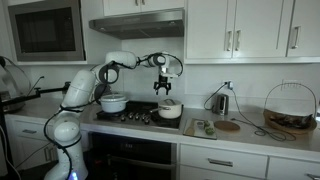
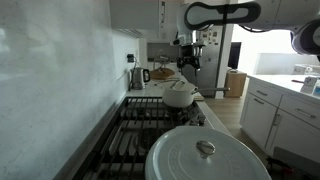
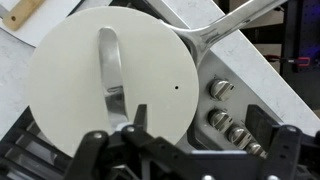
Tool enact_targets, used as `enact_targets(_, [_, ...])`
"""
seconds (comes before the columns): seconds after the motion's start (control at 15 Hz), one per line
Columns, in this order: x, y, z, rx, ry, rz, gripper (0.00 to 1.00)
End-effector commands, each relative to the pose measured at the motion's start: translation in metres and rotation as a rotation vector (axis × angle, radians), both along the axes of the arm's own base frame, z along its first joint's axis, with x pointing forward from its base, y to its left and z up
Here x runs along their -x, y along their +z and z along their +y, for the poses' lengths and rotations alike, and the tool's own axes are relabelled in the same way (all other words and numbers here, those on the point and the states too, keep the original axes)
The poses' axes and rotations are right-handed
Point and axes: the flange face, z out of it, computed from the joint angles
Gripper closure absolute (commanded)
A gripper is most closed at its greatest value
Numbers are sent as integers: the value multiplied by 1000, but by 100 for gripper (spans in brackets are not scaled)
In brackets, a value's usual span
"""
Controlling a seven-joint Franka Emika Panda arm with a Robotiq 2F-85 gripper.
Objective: Remove the lid from the white pot on the right side of the stove
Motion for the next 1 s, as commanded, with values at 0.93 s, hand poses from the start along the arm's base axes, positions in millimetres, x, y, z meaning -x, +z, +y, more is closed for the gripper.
enact_targets(0.93, [-57,-32,-10,-58,91,-21,0])
